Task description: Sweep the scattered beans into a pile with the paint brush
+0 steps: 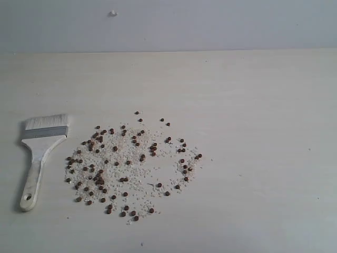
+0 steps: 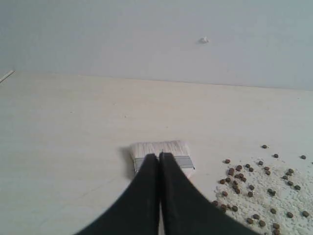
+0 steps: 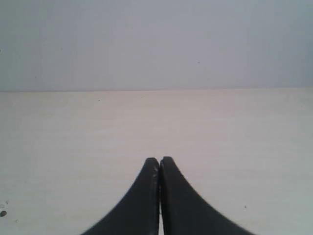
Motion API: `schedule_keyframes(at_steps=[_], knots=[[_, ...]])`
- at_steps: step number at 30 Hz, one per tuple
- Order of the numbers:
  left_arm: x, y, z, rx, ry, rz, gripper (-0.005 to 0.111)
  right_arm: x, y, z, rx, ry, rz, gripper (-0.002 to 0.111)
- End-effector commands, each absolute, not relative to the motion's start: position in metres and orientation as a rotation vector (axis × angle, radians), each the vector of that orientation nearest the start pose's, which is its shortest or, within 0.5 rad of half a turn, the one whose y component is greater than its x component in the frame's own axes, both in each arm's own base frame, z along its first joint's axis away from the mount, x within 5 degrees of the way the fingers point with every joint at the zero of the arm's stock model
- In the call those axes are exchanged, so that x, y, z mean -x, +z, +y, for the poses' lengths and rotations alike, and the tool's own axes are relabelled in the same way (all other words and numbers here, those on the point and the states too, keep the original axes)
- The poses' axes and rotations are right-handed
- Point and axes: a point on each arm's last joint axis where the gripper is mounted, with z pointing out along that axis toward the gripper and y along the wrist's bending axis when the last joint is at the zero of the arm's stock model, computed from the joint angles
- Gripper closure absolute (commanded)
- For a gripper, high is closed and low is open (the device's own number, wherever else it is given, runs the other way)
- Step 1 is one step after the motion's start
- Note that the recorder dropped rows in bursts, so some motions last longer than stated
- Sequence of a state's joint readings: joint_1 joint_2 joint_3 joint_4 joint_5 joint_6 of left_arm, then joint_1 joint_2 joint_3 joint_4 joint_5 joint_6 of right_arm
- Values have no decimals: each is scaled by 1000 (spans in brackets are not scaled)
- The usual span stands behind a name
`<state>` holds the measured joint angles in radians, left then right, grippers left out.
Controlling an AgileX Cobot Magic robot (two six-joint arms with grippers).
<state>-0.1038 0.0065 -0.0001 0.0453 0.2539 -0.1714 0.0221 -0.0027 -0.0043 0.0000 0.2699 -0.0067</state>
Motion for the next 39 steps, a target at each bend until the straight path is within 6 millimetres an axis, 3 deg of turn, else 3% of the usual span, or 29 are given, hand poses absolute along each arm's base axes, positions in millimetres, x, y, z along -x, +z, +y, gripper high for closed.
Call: schedule_keyframes(at_steps=[1,4,8,11,12,15,16,18,19,20,21,23,26,29,35,37,39], knots=[[-56,194,-5,21,-156,1701,106,-55,189,1,25,12,1748,108],[-55,219,-6,30,-207,1422,106,-55,189,1,25,12,1748,108],[-48,242,-6,151,-435,1157,106,-55,189,1,25,12,1748,108],[-36,262,-6,160,-567,900,106,-55,189,1,25,12,1748,108],[-29,278,-2,168,-559,806,106,-55,189,1,25,12,1748,108],[-38,322,8,288,-454,923,107,-55,189,1,25,12,1748,108],[-51,346,7,254,-319,1073,107,-55,189,1,25,12,1748,108],[-88,370,0,204,-270,1293,107,-55,189,1,25,12,1748,108],[-123,375,-9,192,-316,1431,107,-55,189,1,25,12,1748,108],[-141,377,-13,193,-347,1488,107,-55,189,1,25,12,1748,108],[-175,377,-21,164,-367,1584,107,-55,189,1,25,12,1748,108],[-208,374,-28,126,-375,1666,107,-55,189,1,25,12,1748,108],[-254,352,-40,-18,-355,1834,107,-55,189,1,25,12,1748,108],[-291,319,-47,-297,-225,2010,107,-55,189,1,25,12,1748,108],[-306,287,-30,-599,83,2300,107,-55,189,1,25,12,1748,108],[-304,285,-17,-542,232,2449,107,-55,189,1,25,12,1748,108],[-303,287,-3,-342,367,2552,107,-55,189,1,25,12,1748,108]])
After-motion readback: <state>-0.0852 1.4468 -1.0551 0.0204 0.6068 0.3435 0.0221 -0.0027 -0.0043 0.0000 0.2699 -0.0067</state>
